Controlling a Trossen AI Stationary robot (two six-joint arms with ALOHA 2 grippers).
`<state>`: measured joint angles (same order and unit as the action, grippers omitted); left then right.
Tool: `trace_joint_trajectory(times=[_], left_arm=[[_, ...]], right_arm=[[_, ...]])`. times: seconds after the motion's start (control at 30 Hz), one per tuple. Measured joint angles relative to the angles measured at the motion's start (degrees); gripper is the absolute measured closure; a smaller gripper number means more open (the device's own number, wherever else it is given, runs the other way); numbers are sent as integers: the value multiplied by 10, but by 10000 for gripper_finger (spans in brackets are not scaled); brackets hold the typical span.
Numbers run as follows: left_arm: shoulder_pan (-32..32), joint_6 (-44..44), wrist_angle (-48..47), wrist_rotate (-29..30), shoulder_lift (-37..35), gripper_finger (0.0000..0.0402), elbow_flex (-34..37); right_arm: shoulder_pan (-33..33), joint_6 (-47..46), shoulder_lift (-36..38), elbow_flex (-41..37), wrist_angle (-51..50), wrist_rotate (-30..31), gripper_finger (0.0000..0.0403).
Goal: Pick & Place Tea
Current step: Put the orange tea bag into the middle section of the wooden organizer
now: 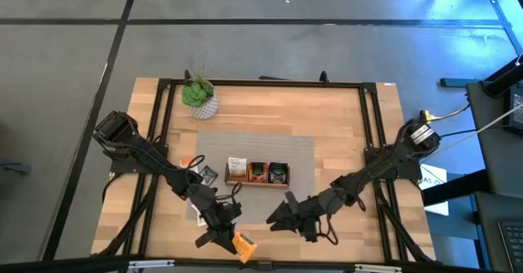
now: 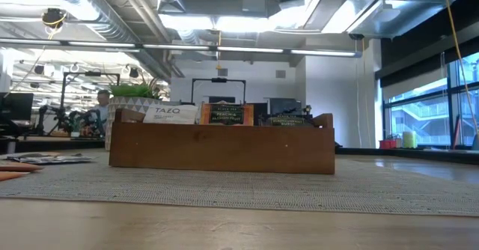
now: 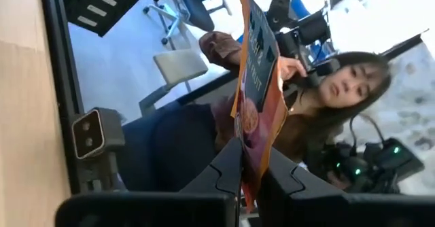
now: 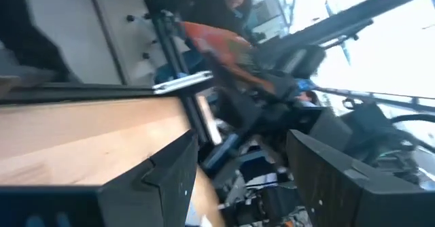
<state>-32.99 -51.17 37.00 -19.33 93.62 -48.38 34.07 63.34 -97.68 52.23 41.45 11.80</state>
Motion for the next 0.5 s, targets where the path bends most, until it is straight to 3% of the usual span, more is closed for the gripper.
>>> trace_joint_trajectory(times=[0.2,0.5], left_arm=[[0,29,-15,-12,0,382,0],[0,40,-16,-58,0,382,0]], right_arm=[[-20,19,-33,71,-50,-55,177],[-25,111,-83,172,-130,-80,183]])
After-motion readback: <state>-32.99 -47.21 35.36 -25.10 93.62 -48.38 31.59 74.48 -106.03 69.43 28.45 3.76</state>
